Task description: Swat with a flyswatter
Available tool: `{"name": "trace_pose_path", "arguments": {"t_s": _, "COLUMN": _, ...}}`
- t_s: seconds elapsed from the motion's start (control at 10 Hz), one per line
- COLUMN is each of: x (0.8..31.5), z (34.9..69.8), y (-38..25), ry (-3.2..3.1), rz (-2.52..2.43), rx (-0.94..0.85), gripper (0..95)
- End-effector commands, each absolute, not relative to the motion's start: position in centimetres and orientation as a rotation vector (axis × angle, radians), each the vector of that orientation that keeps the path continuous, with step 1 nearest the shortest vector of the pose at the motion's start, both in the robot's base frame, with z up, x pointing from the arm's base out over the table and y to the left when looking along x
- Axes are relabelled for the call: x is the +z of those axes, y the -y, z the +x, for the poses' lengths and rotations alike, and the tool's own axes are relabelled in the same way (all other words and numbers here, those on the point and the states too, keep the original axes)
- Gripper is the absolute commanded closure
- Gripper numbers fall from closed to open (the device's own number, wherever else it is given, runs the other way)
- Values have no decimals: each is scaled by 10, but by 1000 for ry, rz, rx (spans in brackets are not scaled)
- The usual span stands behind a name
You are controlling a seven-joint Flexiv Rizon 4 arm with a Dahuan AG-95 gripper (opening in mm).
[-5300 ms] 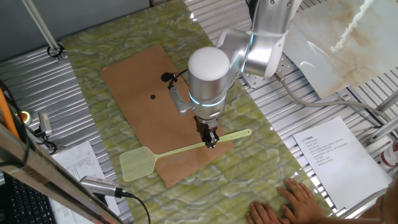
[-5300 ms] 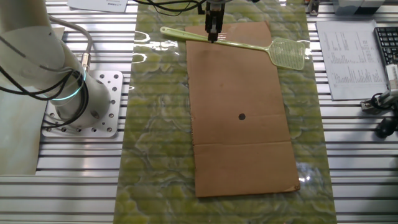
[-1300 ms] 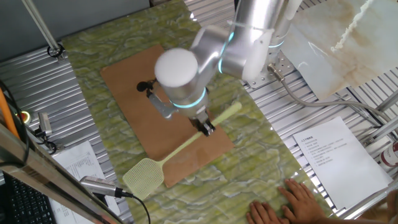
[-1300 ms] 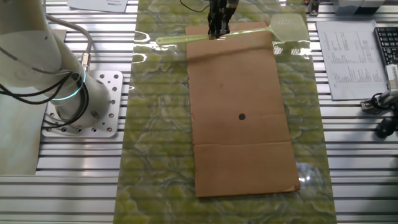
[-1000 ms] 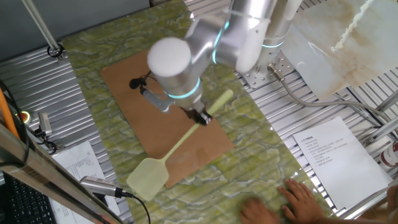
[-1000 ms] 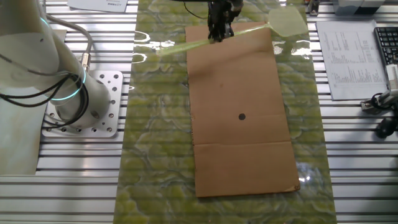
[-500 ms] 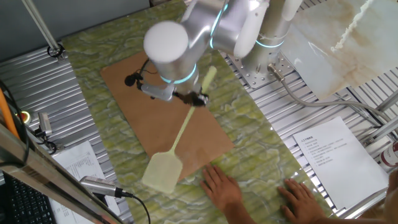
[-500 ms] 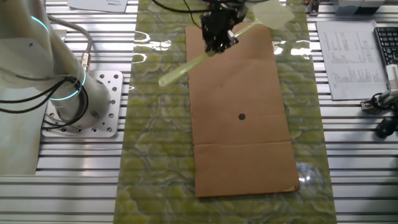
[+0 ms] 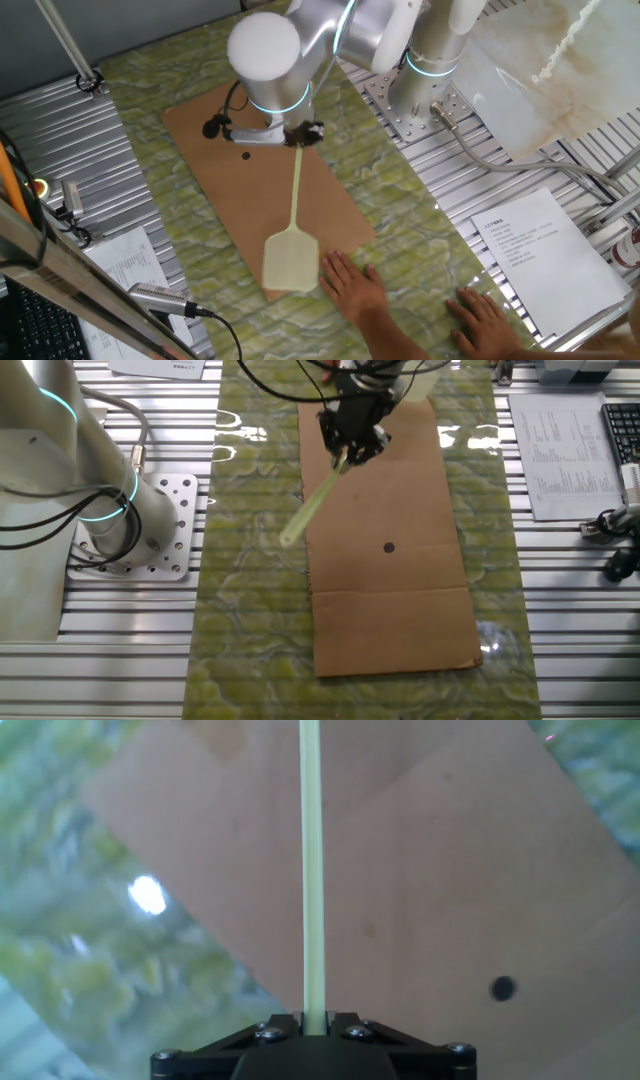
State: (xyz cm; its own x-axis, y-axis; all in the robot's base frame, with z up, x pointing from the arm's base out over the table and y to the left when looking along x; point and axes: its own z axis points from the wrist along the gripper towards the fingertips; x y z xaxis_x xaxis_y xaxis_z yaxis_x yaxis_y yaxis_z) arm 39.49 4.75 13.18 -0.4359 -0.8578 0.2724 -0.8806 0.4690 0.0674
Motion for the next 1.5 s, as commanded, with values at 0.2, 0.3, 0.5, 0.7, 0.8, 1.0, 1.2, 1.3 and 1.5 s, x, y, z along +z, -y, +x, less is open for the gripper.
{"name": "trace_pose_path", "arguments": {"t_s": 0.2, "x": 126, "z": 391, "y": -20, "ry": 2267, "rz": 1723, "rx": 260, "gripper": 950}}
{"name": "trace_pose_path", "arguments": {"t_s": 0.3, "x": 126, "z": 392, "y": -21, "ry": 2312, "rz": 1674, "rx": 256, "gripper": 950}}
{"name": "trace_pose_path", "arguments": {"t_s": 0.5, "x": 127, "z": 395, "y": -27, "ry": 2358, "rz": 1646, "rx": 229, "gripper": 950}}
{"name": "trace_pose_path", "arguments": {"t_s": 0.7, "x": 127, "z": 395, "y": -27, "ry": 2424, "rz": 1609, "rx": 188, "gripper": 950}}
{"name": "trace_pose_path", "arguments": {"t_s": 0.8, "x": 127, "z": 395, "y": -27, "ry": 2443, "rz": 1600, "rx": 179, "gripper": 950}}
{"name": "trace_pose_path", "arguments": {"t_s": 1.0, "x": 127, "z": 395, "y": -34, "ry": 2458, "rz": 1613, "rx": 156, "gripper": 950}}
{"name": "trace_pose_path", "arguments": {"t_s": 1.2, "x": 127, "z": 396, "y": -54, "ry": 2400, "rz": 1677, "rx": 163, "gripper": 950}}
{"name": "trace_pose_path", "arguments": {"t_s": 1.3, "x": 127, "z": 396, "y": -48, "ry": 2377, "rz": 1705, "rx": 161, "gripper": 950}}
{"name": "trace_pose_path", "arguments": {"t_s": 1.5, "x": 116, "z": 396, "y": -10, "ry": 2296, "rz": 1818, "rx": 169, "gripper": 950}}
